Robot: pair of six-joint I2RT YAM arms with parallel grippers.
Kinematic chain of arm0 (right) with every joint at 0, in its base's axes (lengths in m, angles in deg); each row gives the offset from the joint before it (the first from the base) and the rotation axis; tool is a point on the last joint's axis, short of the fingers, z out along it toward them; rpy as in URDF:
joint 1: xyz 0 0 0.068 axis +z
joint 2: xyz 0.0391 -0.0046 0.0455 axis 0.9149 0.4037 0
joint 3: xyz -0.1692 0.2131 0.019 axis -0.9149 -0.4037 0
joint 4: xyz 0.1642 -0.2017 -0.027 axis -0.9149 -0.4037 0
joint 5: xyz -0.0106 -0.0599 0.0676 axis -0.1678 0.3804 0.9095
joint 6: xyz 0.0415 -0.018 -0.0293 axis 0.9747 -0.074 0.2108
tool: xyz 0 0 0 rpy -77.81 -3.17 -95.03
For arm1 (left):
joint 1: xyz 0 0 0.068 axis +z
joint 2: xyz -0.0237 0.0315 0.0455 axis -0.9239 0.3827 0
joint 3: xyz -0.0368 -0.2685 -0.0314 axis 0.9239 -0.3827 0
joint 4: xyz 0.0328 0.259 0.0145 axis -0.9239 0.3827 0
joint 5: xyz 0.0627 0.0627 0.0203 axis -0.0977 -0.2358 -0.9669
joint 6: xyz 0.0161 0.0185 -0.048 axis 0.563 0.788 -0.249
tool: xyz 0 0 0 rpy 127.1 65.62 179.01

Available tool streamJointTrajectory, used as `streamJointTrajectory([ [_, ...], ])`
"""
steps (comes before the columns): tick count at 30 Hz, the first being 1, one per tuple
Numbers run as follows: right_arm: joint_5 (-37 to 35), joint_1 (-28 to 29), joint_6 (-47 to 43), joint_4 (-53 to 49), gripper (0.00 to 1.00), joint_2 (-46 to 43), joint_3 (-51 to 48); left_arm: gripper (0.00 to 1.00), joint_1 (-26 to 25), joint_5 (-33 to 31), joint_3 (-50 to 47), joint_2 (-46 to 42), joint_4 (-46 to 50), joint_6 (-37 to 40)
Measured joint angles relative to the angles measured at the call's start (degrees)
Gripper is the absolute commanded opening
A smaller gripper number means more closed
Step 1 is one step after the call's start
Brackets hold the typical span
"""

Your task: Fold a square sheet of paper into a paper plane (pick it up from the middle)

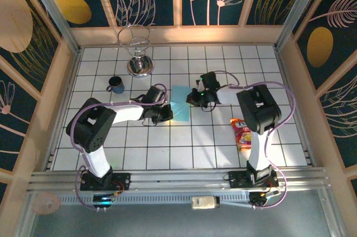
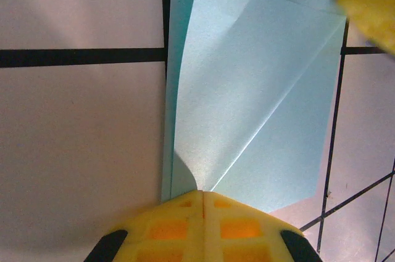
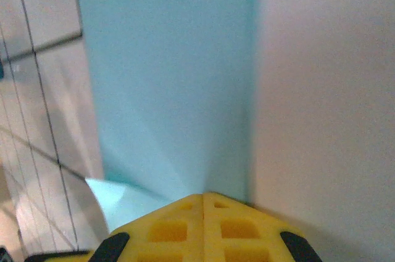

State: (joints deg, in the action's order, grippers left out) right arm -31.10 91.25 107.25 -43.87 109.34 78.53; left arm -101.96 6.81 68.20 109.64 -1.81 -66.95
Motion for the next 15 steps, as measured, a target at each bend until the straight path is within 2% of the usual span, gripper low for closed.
streamJointTrajectory([
  [6, -2.84, -2.38, -0.81, -0.63, 0.0, -0.52, 0.46, 0.01, 0.0, 0.07, 0.79, 0.0, 1.18, 0.02],
  [8, -3.34, -2.01, -0.48, -0.57, 0.01, -2.34, -0.68, 0.09, 0.0, 0.26, 1.6, -0.04, 2.16, -0.02],
  [10, -3.63, -1.46, 0.52, -0.5, 0.1, -5.18, -2.29, 0.18, 0.0, 0.79, 2.29, -0.59, 2.01, -0.66],
  [13, -3.96, -0.28, 2.54, 0.83, 0.26, -9.53, -4.85, 0.25, 0.0, 1.18, 3.3, -2.16, 0.74, -1.75],
  [15, -3.78, 0.79, 4.59, 2.36, 0.34, -11.61, -6.58, 0.26, 0.0, 1.11, 4.96, -2.27, -0.04, -2.23],
])
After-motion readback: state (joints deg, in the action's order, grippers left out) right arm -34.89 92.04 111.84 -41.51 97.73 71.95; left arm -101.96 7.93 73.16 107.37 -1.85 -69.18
